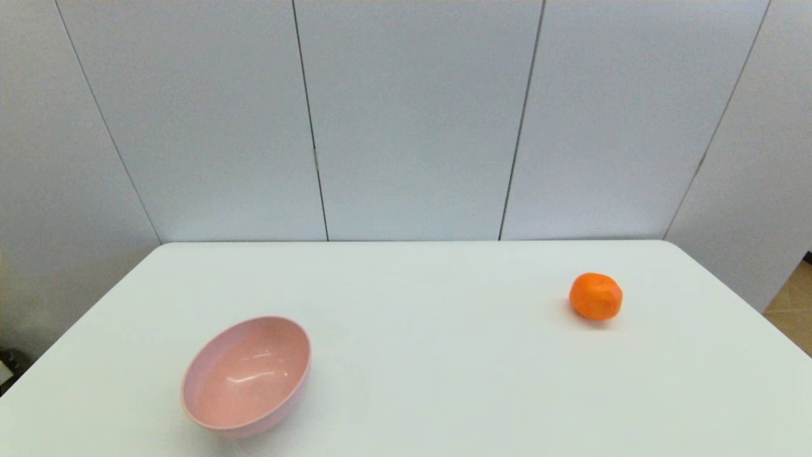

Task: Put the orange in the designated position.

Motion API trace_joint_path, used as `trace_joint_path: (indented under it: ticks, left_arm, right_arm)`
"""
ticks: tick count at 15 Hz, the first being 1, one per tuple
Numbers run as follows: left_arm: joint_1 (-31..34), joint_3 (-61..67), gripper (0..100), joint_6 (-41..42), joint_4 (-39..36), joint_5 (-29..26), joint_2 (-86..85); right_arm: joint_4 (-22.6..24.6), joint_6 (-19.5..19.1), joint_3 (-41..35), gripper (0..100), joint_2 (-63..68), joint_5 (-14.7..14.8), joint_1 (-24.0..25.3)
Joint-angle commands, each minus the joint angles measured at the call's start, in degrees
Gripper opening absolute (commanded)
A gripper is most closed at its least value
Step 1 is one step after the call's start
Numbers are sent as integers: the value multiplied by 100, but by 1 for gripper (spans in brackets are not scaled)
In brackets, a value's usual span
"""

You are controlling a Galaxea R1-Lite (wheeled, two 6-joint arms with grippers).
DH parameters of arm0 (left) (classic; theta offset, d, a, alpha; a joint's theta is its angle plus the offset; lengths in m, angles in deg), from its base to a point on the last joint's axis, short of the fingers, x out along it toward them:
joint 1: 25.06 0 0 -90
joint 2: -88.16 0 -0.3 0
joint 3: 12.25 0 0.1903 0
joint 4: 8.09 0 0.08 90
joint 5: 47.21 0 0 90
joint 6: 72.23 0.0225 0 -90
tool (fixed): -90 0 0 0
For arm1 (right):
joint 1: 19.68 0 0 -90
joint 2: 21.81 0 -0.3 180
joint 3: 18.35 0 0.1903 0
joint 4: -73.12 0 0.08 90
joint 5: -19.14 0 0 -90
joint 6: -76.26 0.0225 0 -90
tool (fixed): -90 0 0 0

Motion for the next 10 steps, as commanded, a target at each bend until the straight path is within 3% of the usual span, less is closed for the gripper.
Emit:
trace_joint_path:
  ticks: [1,10]
  left_arm:
    - [1,0,100,-2,-6,0,7]
    - [1,0,100,-2,2,0,7]
  right_arm:
    - [-1,-4,0,100,2,-2,0]
    - [-1,4,0,100,2,-2,0]
